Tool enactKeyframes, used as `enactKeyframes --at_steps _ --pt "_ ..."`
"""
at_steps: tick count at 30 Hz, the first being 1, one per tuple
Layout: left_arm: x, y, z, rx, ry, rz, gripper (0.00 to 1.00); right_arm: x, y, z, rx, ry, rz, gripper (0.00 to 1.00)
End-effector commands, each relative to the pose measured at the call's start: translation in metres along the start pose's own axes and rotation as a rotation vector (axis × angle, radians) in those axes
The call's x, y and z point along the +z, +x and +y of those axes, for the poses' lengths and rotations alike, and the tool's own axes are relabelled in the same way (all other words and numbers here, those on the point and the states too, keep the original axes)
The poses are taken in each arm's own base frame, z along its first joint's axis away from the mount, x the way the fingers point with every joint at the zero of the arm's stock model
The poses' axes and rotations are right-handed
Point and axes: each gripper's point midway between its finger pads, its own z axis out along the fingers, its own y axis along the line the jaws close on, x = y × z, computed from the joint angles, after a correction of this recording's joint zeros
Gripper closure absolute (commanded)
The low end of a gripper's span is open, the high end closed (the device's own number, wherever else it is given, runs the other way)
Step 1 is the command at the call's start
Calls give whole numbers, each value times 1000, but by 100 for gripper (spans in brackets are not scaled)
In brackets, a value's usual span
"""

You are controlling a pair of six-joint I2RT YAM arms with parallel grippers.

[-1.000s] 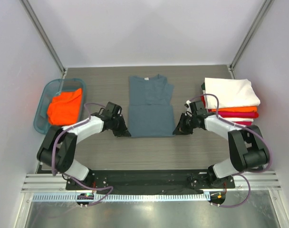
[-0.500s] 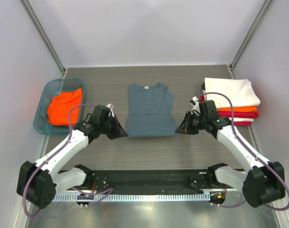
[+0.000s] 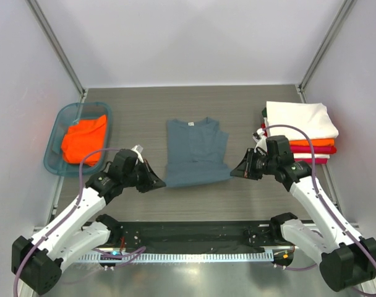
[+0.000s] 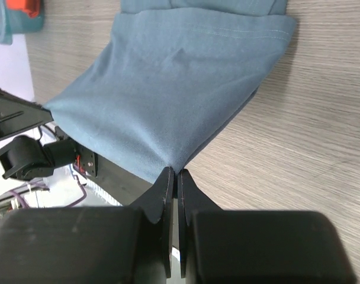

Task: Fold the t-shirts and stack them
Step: Fold the tshirt

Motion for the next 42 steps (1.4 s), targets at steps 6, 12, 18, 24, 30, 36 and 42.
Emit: enactKeyframes --at_steps 6,12,18,24,30,36,42 --pt "-3 -35 -35 19 -18 -40 100 -3 -59 2 -33 121 -125 99" --pt "2 -64 -46 45 -56 -58 100 11 -95 1 -40 184 -138 99" --pt "17 -97 -51 36 -84 -61 100 31 -130 1 -38 217 -141 99" --pt "30 -137 -55 21 -87 -79 100 48 -166 0 -24 236 -160 99" --pt "45 -173 -58 10 -76 -76 100 72 -196 -6 9 234 -150 99" --pt "69 -203 -48 -24 -94 -69 100 105 -220 -16 49 229 -123 99" --pt "91 -235 -42 -59 -103 -88 100 129 -246 -21 75 219 -131 99"
